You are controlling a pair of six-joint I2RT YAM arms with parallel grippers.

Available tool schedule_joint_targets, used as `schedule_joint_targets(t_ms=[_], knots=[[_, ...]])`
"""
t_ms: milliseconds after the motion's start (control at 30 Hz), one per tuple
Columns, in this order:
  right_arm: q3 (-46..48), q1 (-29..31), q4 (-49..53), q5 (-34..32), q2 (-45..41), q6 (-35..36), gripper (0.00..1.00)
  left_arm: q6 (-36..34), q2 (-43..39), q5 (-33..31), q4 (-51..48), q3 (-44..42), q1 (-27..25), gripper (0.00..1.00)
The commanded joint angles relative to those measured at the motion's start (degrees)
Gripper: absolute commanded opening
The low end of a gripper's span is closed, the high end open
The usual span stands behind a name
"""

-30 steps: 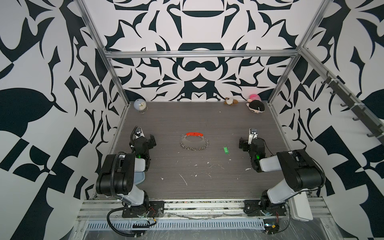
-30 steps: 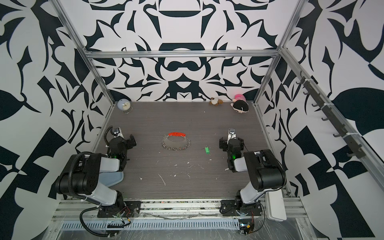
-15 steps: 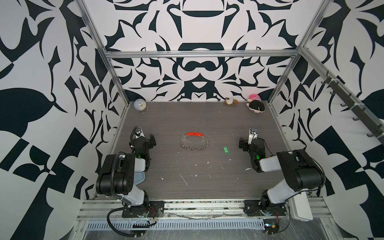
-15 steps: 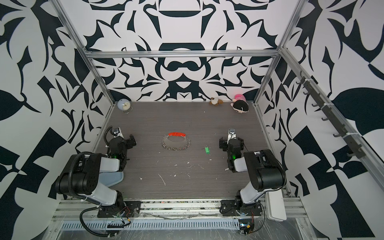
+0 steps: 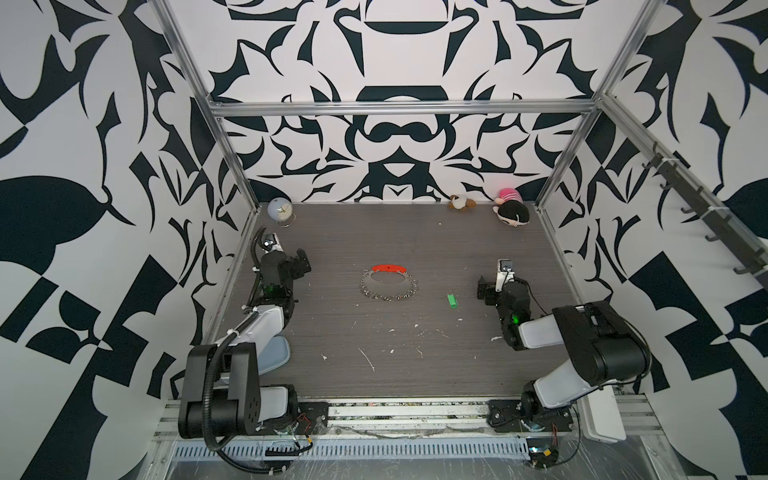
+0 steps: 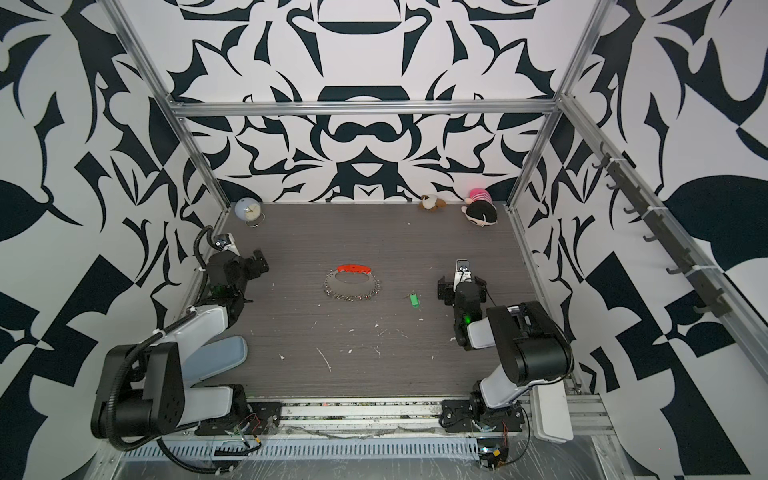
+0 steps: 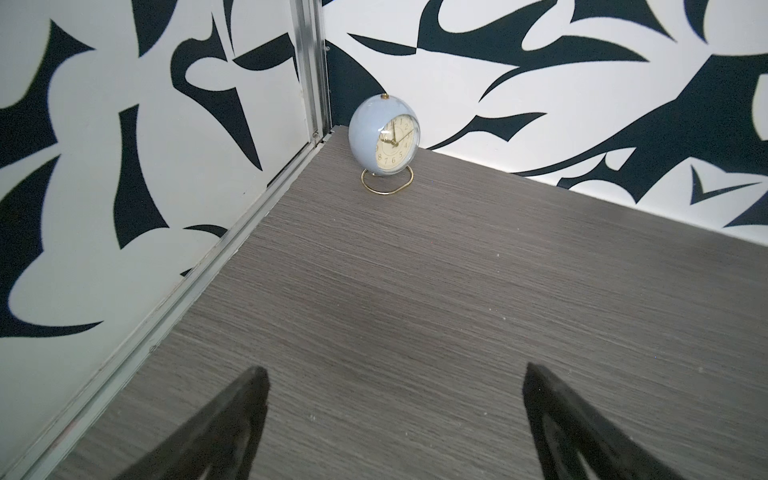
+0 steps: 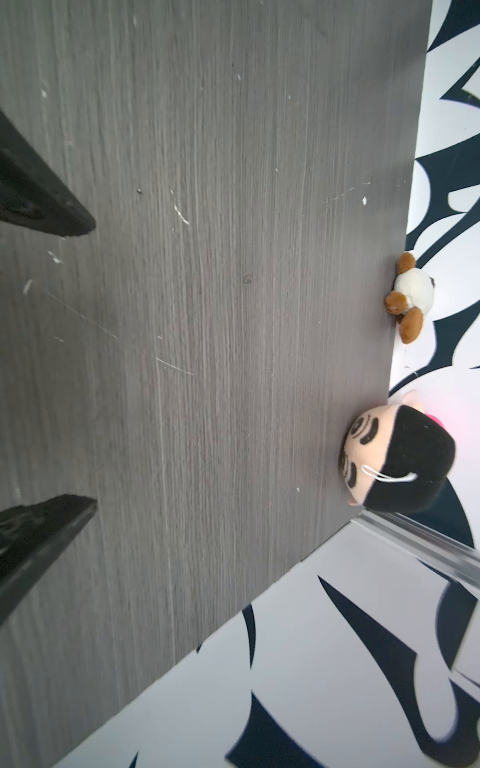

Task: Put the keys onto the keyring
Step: 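Move the right gripper toward the red-handled keyring plate while the left gripper advances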

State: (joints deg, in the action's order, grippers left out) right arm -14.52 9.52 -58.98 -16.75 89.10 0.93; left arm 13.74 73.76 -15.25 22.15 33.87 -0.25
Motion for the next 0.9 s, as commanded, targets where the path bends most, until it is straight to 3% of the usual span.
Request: schedule_joint_targets(t_ms=[0,100,200,300,367,400,467,533,633,767,867], knots=[[0.65,2.4,-4.66,-6.5,-3.59,2.2,1.0,9.53,-4.4,5.02,-14.87,4.1,-0.93,0.99],[0.59,6.55,-2.75,-10.39,-6.81,5.83,1.0,12.52,-5.82,13.85,-16.6,6.12,-3.29,0.99],[-1.4,11.59,3.4,-21.24,-11.58,7.23,1.0,14.23,-5.03,19.58,-18.44,8.06,-7.51,1.0],[-10.02,13.16,24.28,-28.63,-18.58,-2.19,1.0,9.43,-3.93,19.7,-19.78,8.43,-13.29,1.0],[-19.49,12.95,48.63,-26.18,-22.17,-15.98,1.0,8.43,-3.4,19.08,-20.39,7.6,-14.92,1.0],[-22.56,12.81,54.45,-22.94,-22.63,-17.63,1.0,6.73,-3.12,21.49,-20.84,7.28,-15.0,0.99],[-24.77,12.8,58.03,-18.24,-22.57,-19.61,1.0,5.93,-2.98,23.39,-22.0,7.56,-15.01,1.0],[-25.85,12.72,63.98,-18.64,-22.1,-29.81,1.0,5.02,-4.21,22.18,-25.29,9.29,-15.04,1.0],[-26.48,11.36,66.86,-9.64,-21.14,-37.41,0.98,5.97,-7.99,19.54,-25.59,7.52,-15.03,1.0],[-27.39,11.36,67.18,-1.02,-20.34,-50.09,0.74,12.54,-13.06,11.33,-22.08,1.14,-14.97,0.99],[-27.57,12.75,63.93,6.85,-17.89,-58.46,0.64,21.92,-14.52,1.8,-18.48,-4.79,-14.89,0.99]])
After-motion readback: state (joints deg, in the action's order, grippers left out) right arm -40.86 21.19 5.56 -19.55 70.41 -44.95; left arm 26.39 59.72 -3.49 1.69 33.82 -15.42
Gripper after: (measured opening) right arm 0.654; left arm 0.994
